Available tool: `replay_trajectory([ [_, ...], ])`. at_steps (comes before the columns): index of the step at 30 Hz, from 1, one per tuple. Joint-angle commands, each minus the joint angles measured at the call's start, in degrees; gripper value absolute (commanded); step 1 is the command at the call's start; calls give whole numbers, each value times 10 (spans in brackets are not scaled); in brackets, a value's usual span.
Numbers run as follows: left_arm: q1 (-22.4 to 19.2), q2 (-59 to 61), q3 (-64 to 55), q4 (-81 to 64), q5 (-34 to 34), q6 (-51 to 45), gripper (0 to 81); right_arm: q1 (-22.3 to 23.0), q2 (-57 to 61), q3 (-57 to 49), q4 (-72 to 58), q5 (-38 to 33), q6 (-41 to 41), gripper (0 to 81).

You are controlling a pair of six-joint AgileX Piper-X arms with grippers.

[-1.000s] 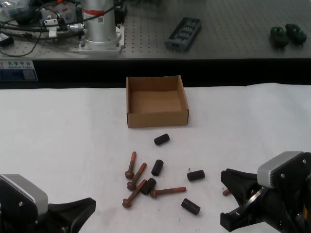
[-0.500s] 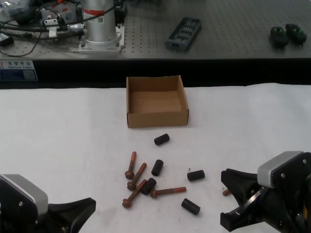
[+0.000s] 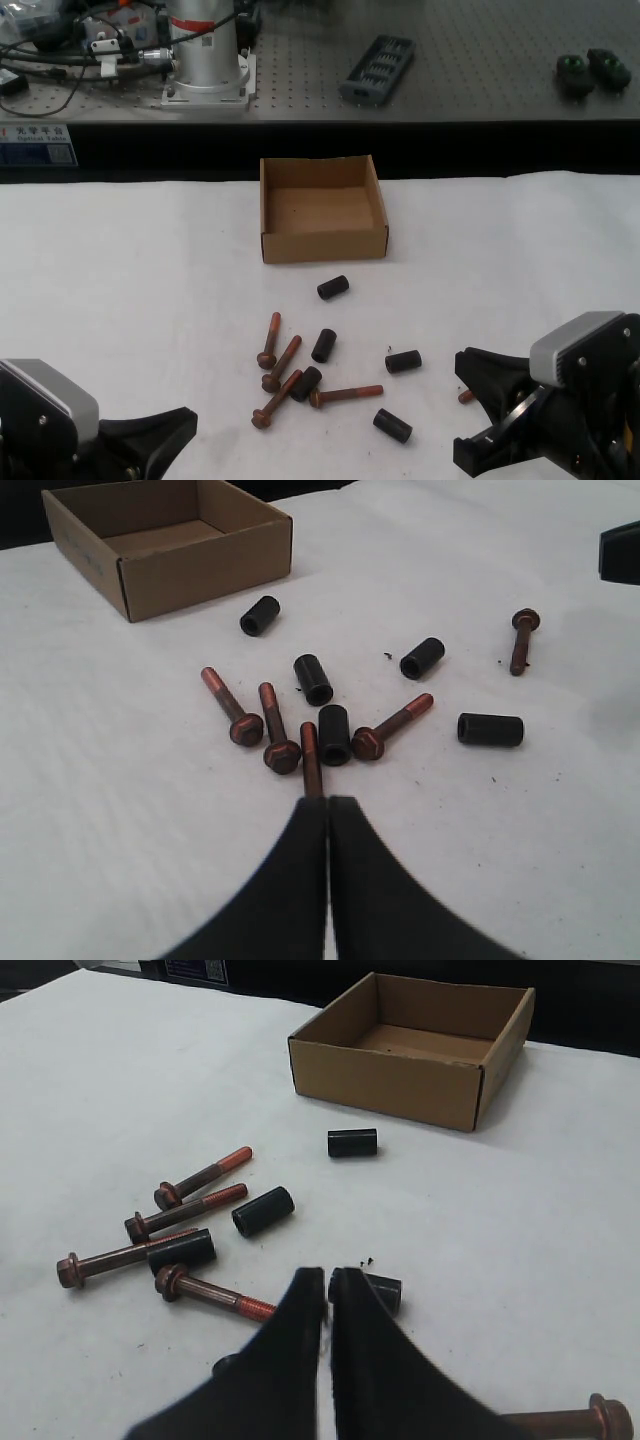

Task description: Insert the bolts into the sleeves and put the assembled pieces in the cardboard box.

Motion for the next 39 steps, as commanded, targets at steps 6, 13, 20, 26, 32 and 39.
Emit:
replay_trajectory([
  [6,-2,0,-1,-8,3,-8,6,1,2,-1,-19,22,18,43],
  [13,-2,0,-1,-8,3,-8,6,1,2,-1,-19,22,18,43],
  [20,-2,0,-1,-8,3,-8,6,1,2,-1,-19,22,18,43],
  [26,-2,0,-1,-8,3,-13,6,1,2,-1,-12,23,18,43],
  [32,-4,0,-1,-27,10,-20,6,-3,2,-1,-59,27,17,43],
  [39,-4,0,-2,-123,16,-125,6,-3,1,-1,-248,27,-33,43],
])
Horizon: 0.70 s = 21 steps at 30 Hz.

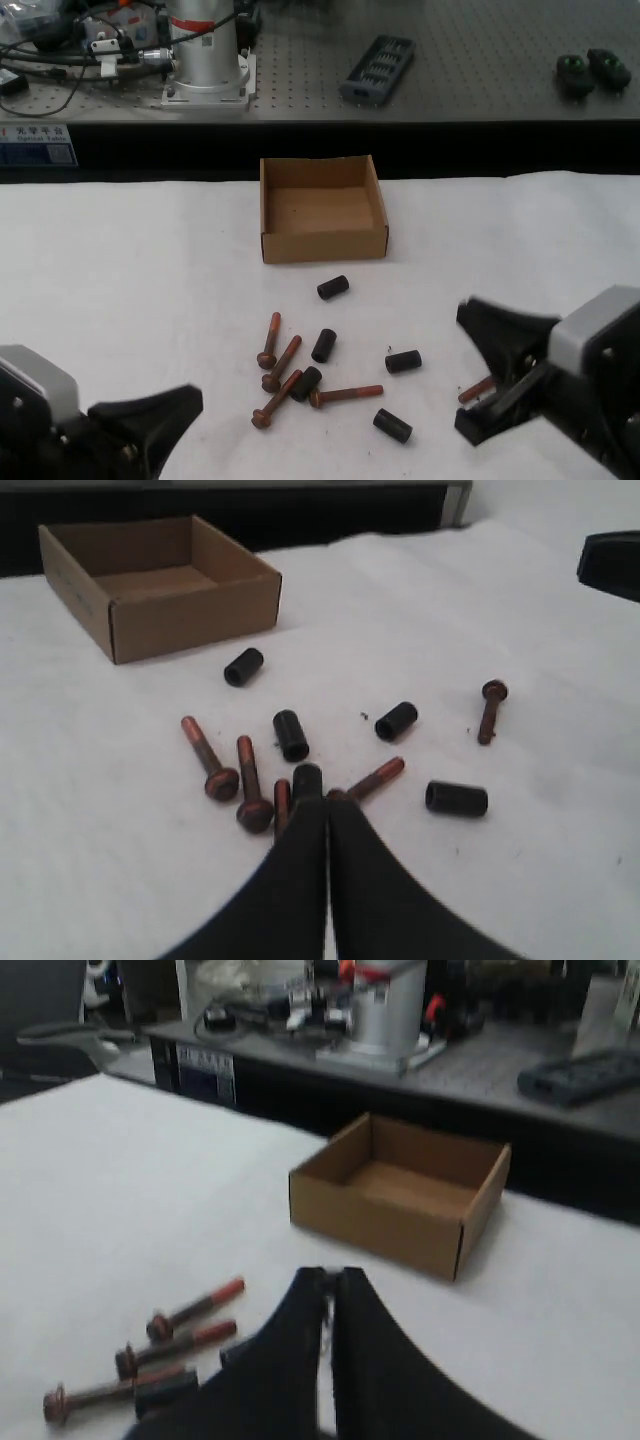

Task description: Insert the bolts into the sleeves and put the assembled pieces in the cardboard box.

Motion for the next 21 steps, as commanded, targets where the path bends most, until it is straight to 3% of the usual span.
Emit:
replay_trajectory([
  [1,-4,0,-5,-60,5,-54,6,-3,0,-1,-100,23,63,43],
  [6,-4,0,-26,-110,9,-141,6,-3,0,-1,-95,8,223,43],
  [8,-4,0,-31,-112,21,-147,6,-3,0,-1,-93,0,252,43],
  [15,-4,0,-33,-112,132,-146,6,-3,0,-8,-132,-66,245,43],
  [21,-4,0,-33,-175,134,-130,6,-3,0,-52,-130,-113,235,43],
])
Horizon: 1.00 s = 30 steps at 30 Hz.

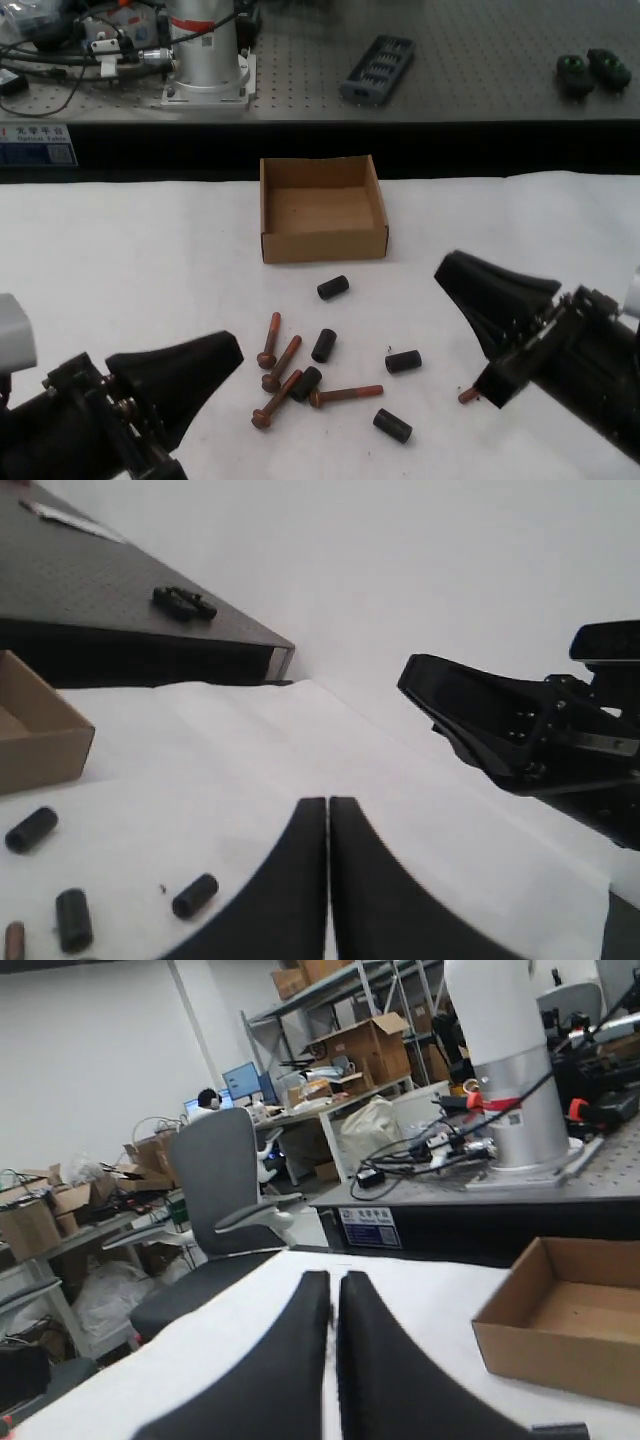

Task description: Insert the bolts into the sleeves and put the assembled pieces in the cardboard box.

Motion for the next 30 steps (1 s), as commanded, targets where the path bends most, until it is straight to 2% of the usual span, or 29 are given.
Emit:
replay_trajectory([
  [1,-4,0,-6,-52,6,15,6,-3,0,-33,-39,2,22,43],
  [4,-4,0,-21,-94,6,17,6,-3,0,-81,-2,-23,21,43],
  [6,-4,0,-41,-91,6,17,6,-3,-8,-127,75,-53,11,43],
  [10,-4,2,-106,-40,6,63,6,-3,-49,-230,343,-79,-118,43],
  [13,0,5,-182,103,6,133,6,-18,-76,-309,569,-79,-198,43],
  [15,10,6,-240,251,6,203,6,-35,-81,-338,662,-79,-228,43],
  [19,40,6,-331,483,-32,314,6,-63,-80,-349,679,-3,-327,43],
  [21,62,6,-354,525,-54,349,6,-78,-74,-349,687,23,-329,43],
  [26,153,6,-364,573,-56,358,6,-130,-31,-349,723,-71,-295,43],
  [30,219,6,-364,652,-1,405,6,-143,20,-349,741,-93,-329,43],
])
